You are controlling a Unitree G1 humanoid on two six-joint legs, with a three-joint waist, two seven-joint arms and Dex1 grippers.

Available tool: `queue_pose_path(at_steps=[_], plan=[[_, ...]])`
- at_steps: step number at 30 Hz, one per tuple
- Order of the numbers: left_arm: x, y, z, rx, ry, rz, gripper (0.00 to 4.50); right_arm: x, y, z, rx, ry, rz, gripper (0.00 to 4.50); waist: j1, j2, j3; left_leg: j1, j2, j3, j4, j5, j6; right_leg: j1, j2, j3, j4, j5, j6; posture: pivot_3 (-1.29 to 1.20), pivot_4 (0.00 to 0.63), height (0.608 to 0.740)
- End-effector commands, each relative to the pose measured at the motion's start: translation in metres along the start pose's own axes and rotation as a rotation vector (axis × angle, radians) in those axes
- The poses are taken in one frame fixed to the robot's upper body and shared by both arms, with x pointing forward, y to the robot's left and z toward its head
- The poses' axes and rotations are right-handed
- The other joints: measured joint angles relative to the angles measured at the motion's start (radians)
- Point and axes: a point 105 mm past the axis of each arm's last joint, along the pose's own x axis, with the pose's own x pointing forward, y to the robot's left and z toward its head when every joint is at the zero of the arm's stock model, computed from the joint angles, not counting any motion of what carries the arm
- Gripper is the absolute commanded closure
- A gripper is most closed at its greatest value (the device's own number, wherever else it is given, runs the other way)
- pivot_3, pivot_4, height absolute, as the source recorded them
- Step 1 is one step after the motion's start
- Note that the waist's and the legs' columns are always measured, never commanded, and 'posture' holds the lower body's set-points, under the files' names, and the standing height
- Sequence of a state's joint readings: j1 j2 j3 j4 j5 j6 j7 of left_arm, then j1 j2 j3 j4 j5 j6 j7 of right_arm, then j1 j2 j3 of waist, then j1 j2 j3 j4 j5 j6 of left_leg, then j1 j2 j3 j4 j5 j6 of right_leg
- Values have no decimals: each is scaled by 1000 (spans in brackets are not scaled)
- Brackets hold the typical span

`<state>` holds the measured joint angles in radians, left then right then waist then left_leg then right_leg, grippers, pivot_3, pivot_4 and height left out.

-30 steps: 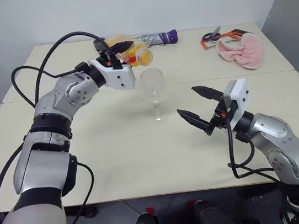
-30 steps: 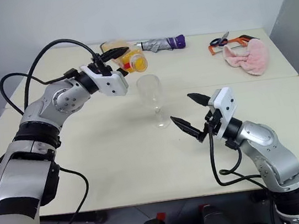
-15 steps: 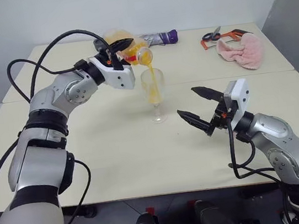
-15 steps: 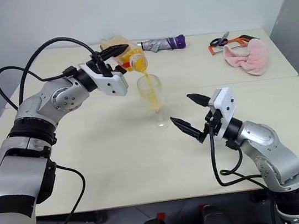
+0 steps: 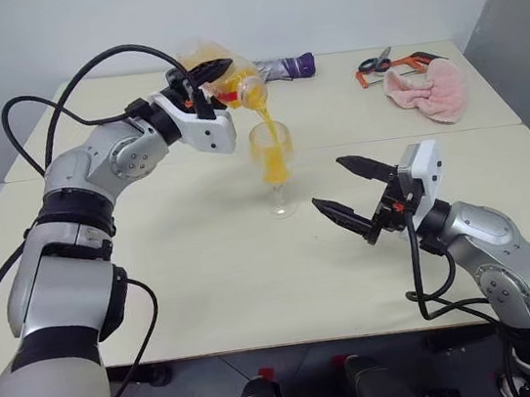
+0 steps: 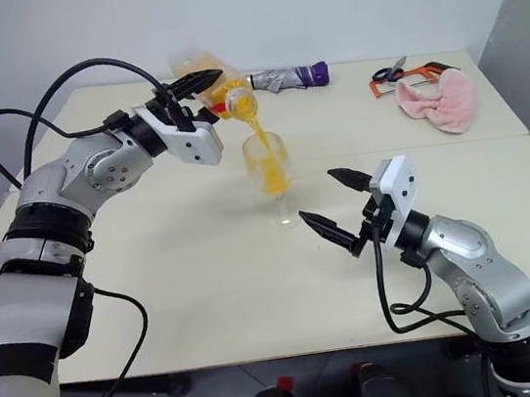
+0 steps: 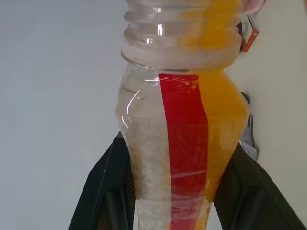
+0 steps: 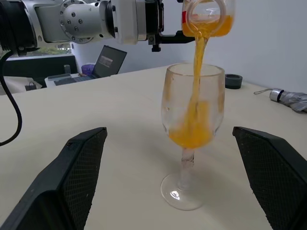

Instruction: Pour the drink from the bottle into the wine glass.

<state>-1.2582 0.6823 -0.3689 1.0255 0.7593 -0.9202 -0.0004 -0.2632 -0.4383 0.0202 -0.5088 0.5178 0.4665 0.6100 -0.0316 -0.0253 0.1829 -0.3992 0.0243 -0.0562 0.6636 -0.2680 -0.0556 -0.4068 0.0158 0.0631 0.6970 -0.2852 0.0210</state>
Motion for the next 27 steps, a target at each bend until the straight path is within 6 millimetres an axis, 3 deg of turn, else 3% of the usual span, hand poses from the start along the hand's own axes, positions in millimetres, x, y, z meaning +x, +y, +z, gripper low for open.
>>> queue_pose_path(at_steps=[1, 27], plan=[[2, 26, 0, 51, -8, 66, 2811, -2, 5, 13, -33, -37, 26, 0, 0, 0, 0, 0, 0, 0, 0, 0, 0, 0, 0, 0, 0, 0, 0, 0, 150, 740], [0, 26, -7, 64, 25, 74, 2811, -2, 8, 13, -27, -32, 40, 0, 0, 0, 0, 0, 0, 0, 0, 0, 0, 0, 0, 0, 0, 0, 0, 0, 150, 740]])
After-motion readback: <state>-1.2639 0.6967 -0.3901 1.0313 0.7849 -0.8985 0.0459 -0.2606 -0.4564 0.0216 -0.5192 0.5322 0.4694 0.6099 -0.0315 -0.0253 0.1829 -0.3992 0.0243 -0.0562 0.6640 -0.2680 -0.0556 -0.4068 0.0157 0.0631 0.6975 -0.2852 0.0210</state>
